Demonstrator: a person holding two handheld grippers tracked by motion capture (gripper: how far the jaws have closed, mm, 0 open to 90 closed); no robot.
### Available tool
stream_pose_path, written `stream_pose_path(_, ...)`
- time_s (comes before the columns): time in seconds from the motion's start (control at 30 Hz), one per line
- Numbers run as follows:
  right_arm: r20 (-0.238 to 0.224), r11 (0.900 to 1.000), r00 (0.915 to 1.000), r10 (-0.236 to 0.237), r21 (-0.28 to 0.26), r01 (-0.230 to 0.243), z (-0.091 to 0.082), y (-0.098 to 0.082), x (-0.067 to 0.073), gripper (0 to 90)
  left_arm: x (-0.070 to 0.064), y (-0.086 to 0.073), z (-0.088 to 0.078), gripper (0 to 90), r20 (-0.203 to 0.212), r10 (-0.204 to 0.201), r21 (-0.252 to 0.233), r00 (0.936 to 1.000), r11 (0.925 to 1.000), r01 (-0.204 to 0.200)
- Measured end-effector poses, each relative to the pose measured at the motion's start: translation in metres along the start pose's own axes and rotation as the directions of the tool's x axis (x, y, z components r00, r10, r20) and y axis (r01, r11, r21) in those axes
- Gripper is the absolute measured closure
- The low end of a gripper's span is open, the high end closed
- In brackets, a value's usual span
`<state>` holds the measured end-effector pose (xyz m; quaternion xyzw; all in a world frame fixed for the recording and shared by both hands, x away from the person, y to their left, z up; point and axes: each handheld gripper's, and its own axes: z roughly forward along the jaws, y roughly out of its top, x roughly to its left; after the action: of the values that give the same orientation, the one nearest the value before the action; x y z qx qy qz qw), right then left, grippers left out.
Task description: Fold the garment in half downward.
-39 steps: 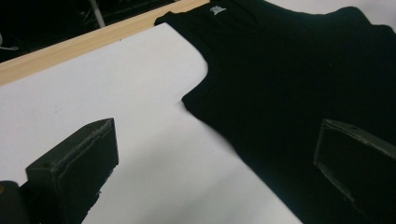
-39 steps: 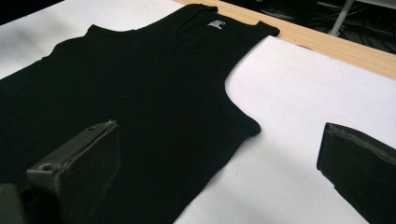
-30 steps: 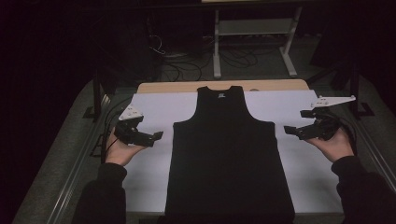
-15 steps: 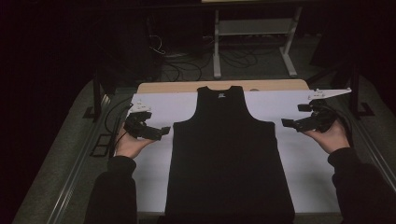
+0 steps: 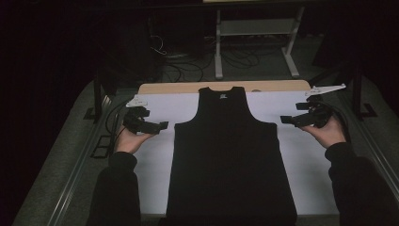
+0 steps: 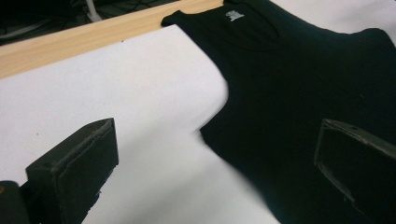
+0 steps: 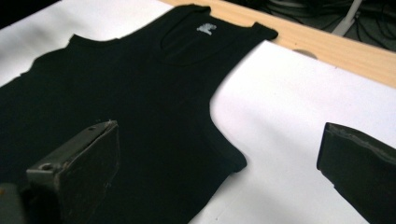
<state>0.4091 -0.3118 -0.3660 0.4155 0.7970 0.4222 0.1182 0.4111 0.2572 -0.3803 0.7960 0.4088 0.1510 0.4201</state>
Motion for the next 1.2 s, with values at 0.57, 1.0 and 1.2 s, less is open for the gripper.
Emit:
stream_pose_path(0.57, 0.009, 0.996, 0.9995, 0.029, 0.079, -0.030, 0.031, -0.006, -0.008, 0.0, 0.012, -0.009, 0.027, 0.0, 0.020, -0.048, 0.023, 0.9987, 0.9986, 0.047)
stream_pose_path(1.0, 0.028, 0.993, 0.9979, 0.059, 0.096, -0.061, 0.046, -0.013, -0.019, 0.0, 0.006, -0.017, 0.060, 0.0, 0.056, -0.063, 0.053, 0.9964, 0.9967, 0.060)
stream_pose_path(1.2, 0.025, 0.990, 0.9976, 0.065, 0.122, -0.068, 0.055, -0.017, -0.022, 1.0, 0.006, -0.020, 0.069, 0.0, 0.051, -0.074, 0.067, 0.9960, 0.9953, 0.070)
